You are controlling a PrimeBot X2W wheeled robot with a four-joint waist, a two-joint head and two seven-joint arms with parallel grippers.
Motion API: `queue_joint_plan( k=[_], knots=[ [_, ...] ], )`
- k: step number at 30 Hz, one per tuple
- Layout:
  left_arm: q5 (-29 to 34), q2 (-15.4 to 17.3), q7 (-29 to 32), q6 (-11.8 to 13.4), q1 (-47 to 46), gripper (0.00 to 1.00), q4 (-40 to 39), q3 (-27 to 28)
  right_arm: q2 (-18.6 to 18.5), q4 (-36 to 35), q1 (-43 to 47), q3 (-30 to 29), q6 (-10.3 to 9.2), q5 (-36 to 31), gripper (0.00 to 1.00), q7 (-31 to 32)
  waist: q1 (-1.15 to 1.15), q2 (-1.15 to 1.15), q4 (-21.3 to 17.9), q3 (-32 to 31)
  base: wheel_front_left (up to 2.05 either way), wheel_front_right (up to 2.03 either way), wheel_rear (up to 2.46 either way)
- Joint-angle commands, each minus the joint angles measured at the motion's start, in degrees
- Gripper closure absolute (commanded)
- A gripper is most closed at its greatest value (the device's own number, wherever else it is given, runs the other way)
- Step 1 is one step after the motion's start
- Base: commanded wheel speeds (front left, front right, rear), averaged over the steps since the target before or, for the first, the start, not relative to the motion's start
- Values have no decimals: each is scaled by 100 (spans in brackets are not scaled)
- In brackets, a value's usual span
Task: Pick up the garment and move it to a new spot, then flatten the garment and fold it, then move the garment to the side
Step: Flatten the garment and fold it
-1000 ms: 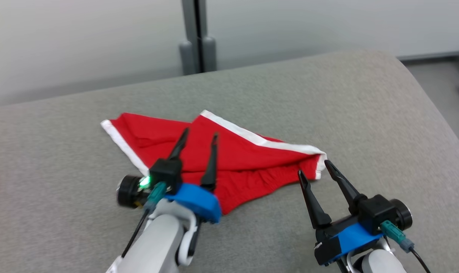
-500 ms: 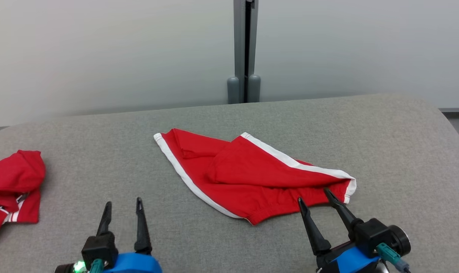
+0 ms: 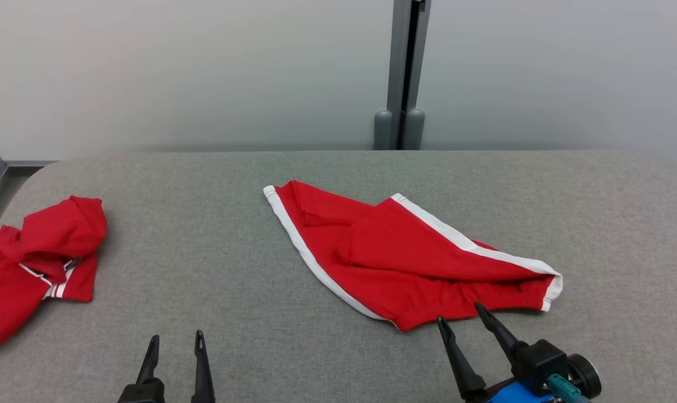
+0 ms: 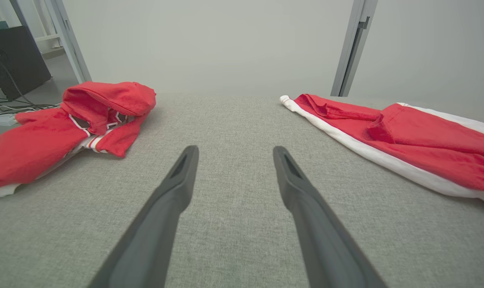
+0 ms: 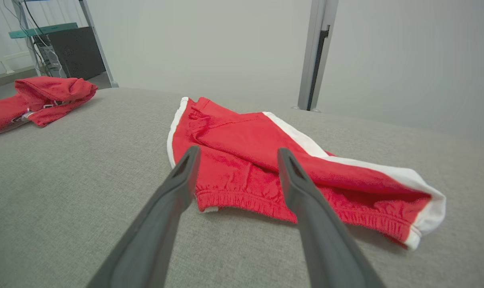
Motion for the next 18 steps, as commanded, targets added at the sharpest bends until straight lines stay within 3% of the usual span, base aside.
queue_joint_plan(
  k=[1, 10, 18],
  knots=[
    [22, -19, -16, -20, -110, 0, 11, -23, -9, 78, 77, 34, 1, -6, 0, -5, 0, 0, 106, 86, 0, 0, 0],
    [-128, -24, -16, 34, -445, 0, -45, -386, -24, 1019, -220, 188, 1, 201, 0, -5, 0, 0, 620, 583, 0, 0, 0],
    [-191, -26, -16, 108, -669, 0, -146, -580, -62, 1262, -606, 41, 1, 225, 0, -5, 0, 0, 974, 1039, 0, 0, 0]
  ],
)
